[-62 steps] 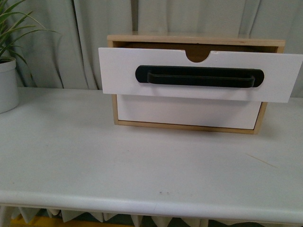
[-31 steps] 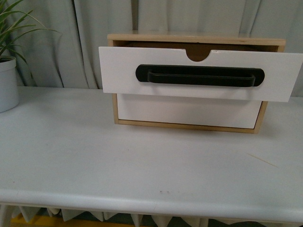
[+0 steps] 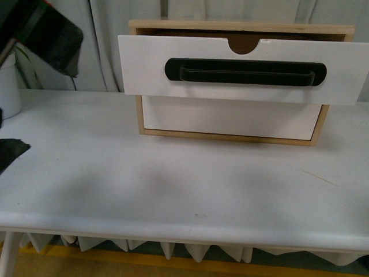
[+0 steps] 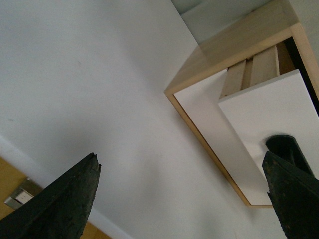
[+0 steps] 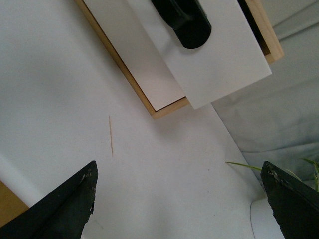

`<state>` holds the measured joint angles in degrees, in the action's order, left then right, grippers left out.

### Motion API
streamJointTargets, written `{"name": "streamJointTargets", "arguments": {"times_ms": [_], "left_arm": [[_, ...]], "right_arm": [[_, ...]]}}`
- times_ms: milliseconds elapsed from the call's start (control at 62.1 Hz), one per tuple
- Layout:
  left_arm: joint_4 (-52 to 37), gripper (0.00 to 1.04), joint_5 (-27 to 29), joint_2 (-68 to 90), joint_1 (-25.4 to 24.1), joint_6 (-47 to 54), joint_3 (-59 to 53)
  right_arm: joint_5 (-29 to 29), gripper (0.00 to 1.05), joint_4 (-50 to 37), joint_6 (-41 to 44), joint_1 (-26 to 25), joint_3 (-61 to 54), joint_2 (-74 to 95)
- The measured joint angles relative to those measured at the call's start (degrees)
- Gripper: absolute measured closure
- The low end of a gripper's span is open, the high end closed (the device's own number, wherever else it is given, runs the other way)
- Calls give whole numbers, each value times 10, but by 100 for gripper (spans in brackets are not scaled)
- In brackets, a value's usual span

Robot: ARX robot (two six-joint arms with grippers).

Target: Close drawer sideways

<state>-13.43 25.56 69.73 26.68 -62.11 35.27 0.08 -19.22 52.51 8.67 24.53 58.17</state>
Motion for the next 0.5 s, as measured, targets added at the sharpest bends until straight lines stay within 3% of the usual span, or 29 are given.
{"name": "streamJointTargets", "arguments": {"times_ms": [499], "left_arm": [[-31,6,-59,144,-18,-45,125]], "right_arm": [[-9,9,-70,28,12,84,162]]}}
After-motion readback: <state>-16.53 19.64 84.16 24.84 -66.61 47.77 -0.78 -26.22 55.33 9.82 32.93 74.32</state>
